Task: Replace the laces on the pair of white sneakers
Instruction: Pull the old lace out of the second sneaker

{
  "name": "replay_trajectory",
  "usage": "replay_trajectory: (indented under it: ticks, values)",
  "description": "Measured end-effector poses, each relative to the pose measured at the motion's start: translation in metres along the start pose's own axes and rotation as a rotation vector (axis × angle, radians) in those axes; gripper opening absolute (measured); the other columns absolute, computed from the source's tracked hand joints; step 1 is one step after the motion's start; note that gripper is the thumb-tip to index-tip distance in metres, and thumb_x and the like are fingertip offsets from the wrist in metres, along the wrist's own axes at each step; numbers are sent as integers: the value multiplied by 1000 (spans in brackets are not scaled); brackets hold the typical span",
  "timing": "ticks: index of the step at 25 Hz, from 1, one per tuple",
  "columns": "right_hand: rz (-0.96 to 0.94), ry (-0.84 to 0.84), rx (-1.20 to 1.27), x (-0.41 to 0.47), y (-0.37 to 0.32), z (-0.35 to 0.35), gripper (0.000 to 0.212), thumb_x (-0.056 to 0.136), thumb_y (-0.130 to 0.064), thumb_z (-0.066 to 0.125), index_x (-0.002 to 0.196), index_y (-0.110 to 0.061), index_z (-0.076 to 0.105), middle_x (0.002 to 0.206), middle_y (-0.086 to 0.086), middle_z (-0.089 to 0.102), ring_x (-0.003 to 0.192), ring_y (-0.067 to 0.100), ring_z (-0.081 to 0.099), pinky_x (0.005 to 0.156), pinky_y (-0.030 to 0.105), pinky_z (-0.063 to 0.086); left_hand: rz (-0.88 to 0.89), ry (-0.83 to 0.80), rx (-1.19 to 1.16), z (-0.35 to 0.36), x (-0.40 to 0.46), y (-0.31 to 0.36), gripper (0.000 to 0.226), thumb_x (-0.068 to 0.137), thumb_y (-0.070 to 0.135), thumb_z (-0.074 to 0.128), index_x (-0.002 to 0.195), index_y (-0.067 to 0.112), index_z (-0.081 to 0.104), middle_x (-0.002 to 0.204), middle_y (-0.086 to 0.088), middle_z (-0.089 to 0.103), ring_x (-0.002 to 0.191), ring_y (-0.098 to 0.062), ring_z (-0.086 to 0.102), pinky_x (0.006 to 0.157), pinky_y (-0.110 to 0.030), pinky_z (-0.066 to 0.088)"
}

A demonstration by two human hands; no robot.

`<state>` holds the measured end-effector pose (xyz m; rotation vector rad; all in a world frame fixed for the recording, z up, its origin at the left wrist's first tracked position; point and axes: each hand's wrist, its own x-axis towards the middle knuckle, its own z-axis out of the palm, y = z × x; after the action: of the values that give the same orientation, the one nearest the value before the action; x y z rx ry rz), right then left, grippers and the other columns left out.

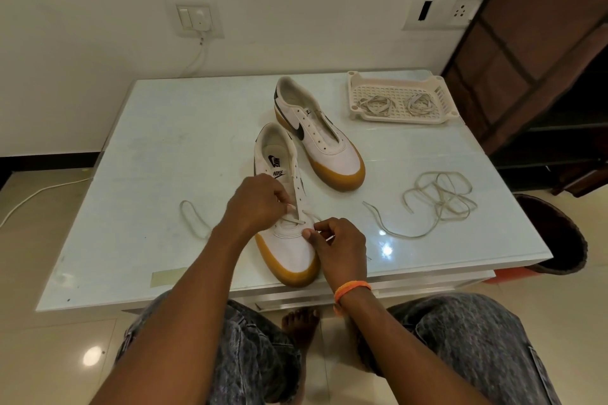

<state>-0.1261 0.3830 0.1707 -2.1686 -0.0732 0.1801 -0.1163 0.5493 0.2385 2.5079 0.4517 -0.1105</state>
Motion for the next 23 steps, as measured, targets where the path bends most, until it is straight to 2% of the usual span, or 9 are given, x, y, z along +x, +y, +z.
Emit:
replay_trajectory:
  ticks: [2, 4, 7, 11, 14, 16, 19, 21, 23]
  values:
    - [-5, 3, 8, 0, 0, -1, 23, 83, -37, 74, 97, -19, 69, 93, -4, 65, 82, 8, 59, 79, 27, 53, -140, 97, -257, -20, -2, -8, 2, 79, 13, 76, 81, 14, 77, 85, 5, 71, 77, -8, 61, 67, -19, 44]
    - [-8, 7, 16, 0, 0, 0, 22, 82, -36, 75, 94, -19, 69, 92, -4, 64, 80, 7, 59, 78, 26, 52, -292, 267, -438, -34, -5, -21, 2, 80, 11, 74, 81, 11, 77, 86, 2, 72, 82, -11, 64, 73, -22, 46]
    - [1, 13, 18, 0, 0, 0, 20, 82, -36, 75, 92, -20, 69, 91, -4, 64, 78, 7, 58, 76, 26, 51, -302, 393, -208, -35, -3, -32, 13, 82, 9, 68, 92, 13, 75, 95, -1, 72, 88, -15, 63, 77, -23, 42]
    - [4, 4, 16, 0, 1, 1, 20, 82, -38, 75, 92, -21, 68, 91, -5, 64, 79, 7, 59, 78, 29, 54, -25, 138, -122, -19, -5, -12, 30, 81, 10, 67, 108, 22, 63, 75, 3, 63, 67, -12, 57, 65, -26, 46]
    - [11, 8, 16, 1, 1, 2, 20, 82, -38, 75, 92, -22, 68, 92, -5, 64, 80, 7, 59, 80, 31, 54, 94, -46, 148, 6, -6, 2, 22, 86, 22, 66, 108, 26, 69, 102, 5, 68, 93, -16, 63, 78, -32, 51]
    - [8, 4, 16, 1, 1, 2, 20, 82, -38, 75, 92, -23, 67, 92, -6, 64, 80, 7, 59, 80, 31, 54, 80, -55, 153, 12, -4, 6, 15, 86, 23, 68, 100, 23, 73, 98, 7, 67, 96, -17, 63, 76, -29, 48]
    - [5, 1, 25, 0, 1, 1, 19, 82, -38, 75, 91, -23, 67, 91, -6, 64, 80, 6, 59, 79, 30, 54, -2, -32, 1, -5, 1, -1, 5, 79, 24, 77, 83, 20, 76, 79, 13, 63, 82, -9, 61, 69, -22, 42]
    - [5, 2, 34, 0, 1, 0, 19, 81, -38, 75, 91, -23, 68, 91, -6, 64, 80, 7, 59, 79, 29, 54, -143, 76, -171, -23, -1, -14, 1, 78, 16, 77, 78, 16, 77, 77, 9, 67, 69, -6, 58, 63, -22, 43]
    - [-1, 1, 34, 0, 1, 1, 19, 81, -37, 75, 90, -22, 68, 90, -5, 64, 79, 6, 59, 78, 28, 53, -236, 200, -216, -33, -4, -28, 5, 79, 11, 74, 77, 13, 78, 80, 4, 72, 71, -9, 61, 67, -24, 47]
